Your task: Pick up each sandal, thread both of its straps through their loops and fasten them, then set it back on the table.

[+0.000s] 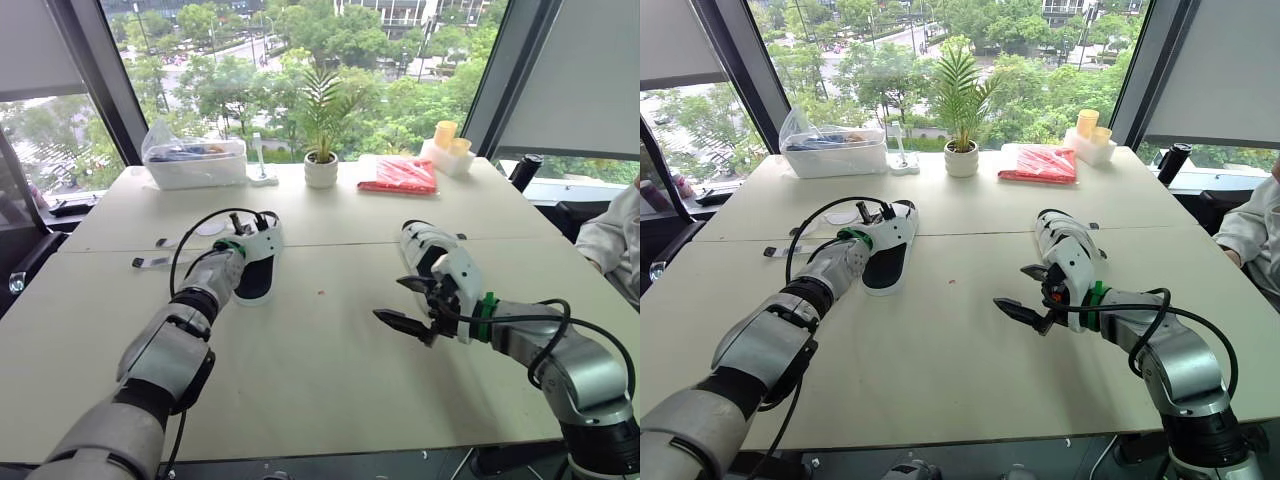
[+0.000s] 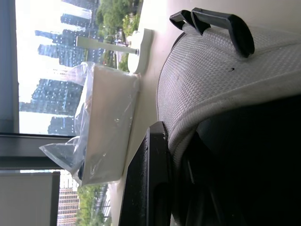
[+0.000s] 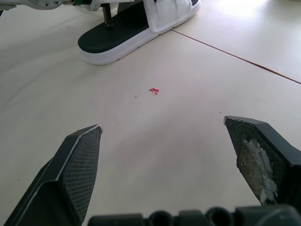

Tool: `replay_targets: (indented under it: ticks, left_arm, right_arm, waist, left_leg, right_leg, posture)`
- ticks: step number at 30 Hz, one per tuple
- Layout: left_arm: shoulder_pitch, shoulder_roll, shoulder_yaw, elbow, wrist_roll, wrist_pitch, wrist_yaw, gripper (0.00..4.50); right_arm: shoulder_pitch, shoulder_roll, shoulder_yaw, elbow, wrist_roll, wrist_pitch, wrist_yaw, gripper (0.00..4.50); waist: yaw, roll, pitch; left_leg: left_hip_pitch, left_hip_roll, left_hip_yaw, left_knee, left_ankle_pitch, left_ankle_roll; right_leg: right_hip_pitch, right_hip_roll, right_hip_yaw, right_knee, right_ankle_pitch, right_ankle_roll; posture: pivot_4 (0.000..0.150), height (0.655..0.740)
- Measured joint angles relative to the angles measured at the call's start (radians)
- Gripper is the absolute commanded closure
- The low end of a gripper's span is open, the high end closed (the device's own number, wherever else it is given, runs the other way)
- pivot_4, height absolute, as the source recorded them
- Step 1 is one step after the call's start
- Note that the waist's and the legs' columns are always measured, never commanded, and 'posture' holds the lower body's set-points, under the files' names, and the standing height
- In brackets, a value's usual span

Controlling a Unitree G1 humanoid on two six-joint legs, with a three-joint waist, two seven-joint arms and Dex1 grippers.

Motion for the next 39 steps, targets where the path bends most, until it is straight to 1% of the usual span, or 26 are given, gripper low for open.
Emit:
replay_targets:
  ticks: [3, 5, 8, 10, 11, 13, 16, 17, 19, 21, 25, 30, 35, 38, 39]
  left_arm:
    - [0.007, 0.003, 0.003, -0.004, -0.017, -0.087, -0.016, 4.48]
    - [0.021, 0.015, 0.004, -0.033, -0.036, -0.198, -0.053, 4.48]
    - [0.046, 0.025, -0.005, -0.101, -0.044, -0.367, -0.114, 4.48]
    - [0.064, 0.049, -0.016, -0.159, -0.068, -0.53, -0.199, 4.48]
    - [0.069, 0.057, -0.018, -0.181, -0.079, -0.593, -0.243, 4.48]
    - [0.077, 0.074, -0.023, -0.214, -0.096, -0.701, -0.317, 4.48]
    - [0.11, 0.116, -0.067, -0.262, -0.164, -0.945, -0.468, 4.48]
    - [0.127, 0.12, -0.091, -0.276, -0.197, -1.018, -0.522, 4.48]
    - [0.145, 0.121, -0.132, -0.286, -0.235, -1.11, -0.597, 4.48]
    - [0.146, 0.131, -0.169, -0.294, -0.271, -1.176, -0.654, 4.48]
    - [0.145, 0.165, -0.212, -0.319, -0.339, -1.278, -0.703, 4.48]
    - [0.145, 0.164, -0.239, -0.348, -0.351, -1.358, -0.709, 4.48]
    - [0.145, 0.147, -0.251, -0.356, -0.298, -1.369, -0.711, 4.48]
    - [0.146, 0.148, -0.257, -0.354, -0.274, -1.348, -0.715, 3.5]
    - [0.149, 0.149, -0.257, -0.356, -0.274, -1.337, -0.719, 2.98]
  right_arm:
    - [0.002, -0.005, 0.0, 0.0, 0.006, 0.0, -0.009, 0.0]
    - [0.005, -0.01, 0.0, 0.0, 0.008, 0.0, -0.011, 0.0]
    - [0.004, -0.017, -0.011, 0.0, 0.028, 0.001, -0.009, 0.0]
    - [-0.001, -0.045, -0.047, 0.007, 0.046, 0.002, -0.007, 0.0]
    - [-0.01, -0.059, -0.068, 0.02, 0.051, 0.003, -0.007, 0.0]
    - [-0.033, -0.076, -0.118, 0.046, 0.076, 0.003, -0.006, 0.0]
    - [-0.073, -0.096, -0.19, 0.099, 0.115, 0.005, -0.003, 0.0]
    - [-0.085, -0.102, -0.204, 0.112, 0.123, 0.004, -0.003, 0.0]
    - [-0.099, -0.11, -0.208, 0.13, 0.126, 0.003, -0.005, 0.0]
    - [-0.103, -0.111, -0.211, 0.141, 0.137, 0.003, -0.01, 0.0]
    - [-0.103, -0.111, -0.215, 0.141, 0.156, 0.003, -0.022, 0.0]
    - [-0.085, -0.111, -0.214, 0.124, 0.163, 0.003, -0.039, 0.0]
    - [-0.075, -0.111, -0.193, 0.122, 0.161, -0.005, -0.054, 0.0]
    - [-0.075, -0.111, -0.192, 0.122, 0.161, -0.01, -0.065, 0.0]
    - [-0.075, -0.111, -0.191, 0.122, 0.161, -0.011, -0.067, 0.0]
  waist:
    - [0.002, 0.0, 0.0]
    - [0.004, 0.0, 0.0]
    - [-0.001, -0.001, 0.0]
    - [-0.001, -0.001, 0.0]
    - [-0.002, -0.001, 0.0]
    - [-0.006, -0.001, 0.0]
    - [-0.01, 0.0, 0.0]
    - [-0.008, 0.0, 0.0]
    - [-0.006, 0.0, 0.0]
    - [-0.004, 0.0, 0.0]
    - [-0.004, 0.0, 0.0]
    - [-0.003, 0.0, 0.0]
    - [-0.006, 0.0, 0.0]
    - [-0.008, 0.0, 0.0]
    - [-0.008, 0.0, 0.0]
  left_leg:
    - [0.0, -0.002, 0.0, 0.0, 0.0, 0.0]
    - [-0.003, -0.002, 0.0, 0.001, 0.0, 0.0]
    - [-0.011, -0.002, 0.0, 0.002, 0.0, 0.0]
    - [-0.016, -0.002, 0.001, 0.003, 0.003, -0.005]
    - [-0.016, -0.002, 0.002, 0.002, 0.003, -0.005]
    - [-0.016, -0.001, 0.003, 0.002, 0.003, -0.005]
    - [-0.015, -0.001, 0.003, 0.001, 0.001, -0.001]
    - [-0.015, -0.001, 0.003, 0.001, 0.001, -0.001]
    - [-0.016, -0.001, 0.003, 0.002, 0.0, 0.0]
    - [-0.016, -0.001, 0.003, 0.003, 0.0, 0.001]
    - [-0.016, -0.001, 0.003, 0.003, 0.0, 0.001]
    - [-0.016, -0.001, 0.003, 0.004, 0.0, 0.001]
    - [-0.015, -0.001, 0.003, 0.004, 0.001, 0.002]
    - [-0.015, -0.001, 0.003, 0.004, 0.001, 0.002]
    - [-0.015, -0.001, 0.003, 0.004, 0.001, 0.002]
  right_leg:
    - [0.0, -0.002, 0.0, 0.0, 0.0, 0.0]
    - [-0.002, -0.003, 0.0, 0.0, 0.0, 0.0]
    - [-0.009, -0.003, 0.0, 0.0, 0.001, 0.001]
    - [-0.015, -0.003, 0.0, 0.0, 0.001, 0.001]
    - [-0.015, -0.003, 0.001, 0.0, 0.001, 0.001]
    - [-0.016, -0.003, 0.001, 0.0, 0.001, 0.001]
    - [-0.016, -0.004, 0.001, 0.001, 0.001, 0.001]
    - [-0.016, -0.004, 0.002, 0.001, 0.001, 0.001]
    - [-0.016, -0.004, 0.002, 0.001, 0.001, 0.001]
    - [-0.016, -0.004, 0.002, 0.001, 0.001, 0.0]
    - [-0.016, -0.003, 0.002, 0.002, 0.001, 0.0]
    - [-0.015, -0.003, 0.001, 0.002, 0.002, 0.001]
    - [-0.015, -0.002, 0.001, 0.003, 0.002, 0.001]
    - [-0.015, -0.002, 0.001, 0.003, 0.002, 0.001]
    - [-0.015, -0.002, 0.001, 0.003, 0.002, 0.001]
  posture:
    - [0.15, 0.74]
    - [0.15, 0.74]
    - [0.15, 0.74]
    - [0.15, 0.74]
    - [0.15, 0.74]
    - [0.15, 0.74]
    - [0.15, 0.74]
    - [0.15, 0.74]
    - [0.15, 0.74]
    - [0.15, 0.74]
    - [0.15, 0.74]
    - [0.15, 0.74]
    - [0.15, 0.74]
    - [0.15, 0.74]
    - [0.15, 0.74]
